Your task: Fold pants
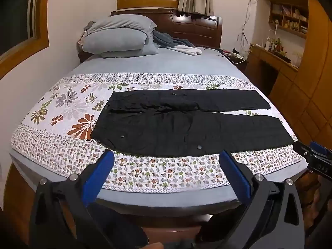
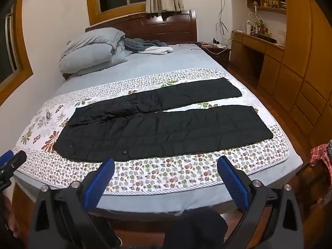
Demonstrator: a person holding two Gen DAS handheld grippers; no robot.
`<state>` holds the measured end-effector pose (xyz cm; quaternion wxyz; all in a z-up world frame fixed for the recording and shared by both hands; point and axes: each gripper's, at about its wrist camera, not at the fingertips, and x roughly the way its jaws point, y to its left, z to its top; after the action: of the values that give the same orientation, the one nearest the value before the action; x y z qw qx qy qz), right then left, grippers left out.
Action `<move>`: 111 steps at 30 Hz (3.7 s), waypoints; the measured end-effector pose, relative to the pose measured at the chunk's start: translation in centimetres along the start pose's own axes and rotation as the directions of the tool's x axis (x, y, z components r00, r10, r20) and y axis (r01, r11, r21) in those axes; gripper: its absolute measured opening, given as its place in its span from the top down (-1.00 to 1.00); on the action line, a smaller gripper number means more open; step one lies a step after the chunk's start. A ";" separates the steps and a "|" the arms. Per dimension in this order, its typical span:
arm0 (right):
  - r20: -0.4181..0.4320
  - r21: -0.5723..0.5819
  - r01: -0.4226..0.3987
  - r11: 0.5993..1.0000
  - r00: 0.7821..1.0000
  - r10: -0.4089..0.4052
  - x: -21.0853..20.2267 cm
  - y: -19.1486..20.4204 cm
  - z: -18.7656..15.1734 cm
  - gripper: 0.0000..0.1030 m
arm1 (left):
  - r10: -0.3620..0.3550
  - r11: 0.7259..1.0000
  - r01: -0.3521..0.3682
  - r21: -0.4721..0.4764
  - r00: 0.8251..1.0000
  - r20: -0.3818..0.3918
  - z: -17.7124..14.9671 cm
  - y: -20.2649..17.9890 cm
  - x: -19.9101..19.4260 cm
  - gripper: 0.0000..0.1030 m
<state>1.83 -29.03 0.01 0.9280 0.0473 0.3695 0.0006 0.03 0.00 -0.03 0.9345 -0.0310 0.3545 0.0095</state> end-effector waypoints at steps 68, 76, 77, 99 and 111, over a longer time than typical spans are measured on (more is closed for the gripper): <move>0.001 -0.013 0.012 1.000 1.000 -0.012 0.0 0.0 0.2 -0.94 | 0.024 1.000 -0.024 0.011 1.000 0.006 0.0 0.3 -0.1 -0.95; 0.005 -0.017 0.012 1.000 1.000 -0.012 -0.1 0.1 0.3 -0.94 | 0.026 1.000 -0.026 0.011 1.000 0.009 0.2 0.3 -0.2 -0.95; 0.004 -0.017 0.011 1.000 1.000 -0.011 -0.1 0.2 0.3 -0.94 | 0.026 1.000 -0.026 0.011 1.000 0.010 0.2 0.2 -0.2 -0.95; -0.007 -0.020 0.032 0.999 0.999 -0.033 0.7 0.0 0.0 -0.94 | 0.019 1.000 -0.018 0.005 1.000 -0.020 0.0 0.7 1.4 -0.95; -0.015 -0.015 0.037 0.999 0.999 -0.037 1.5 -1.1 0.1 -0.94 | 0.019 1.000 -0.019 0.019 0.999 -0.036 -0.2 -0.1 2.6 -0.95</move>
<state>3.00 -30.10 -1.05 0.9253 0.0334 0.3775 -0.0134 1.83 -0.08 -1.89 0.9281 -0.0192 0.3716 0.0146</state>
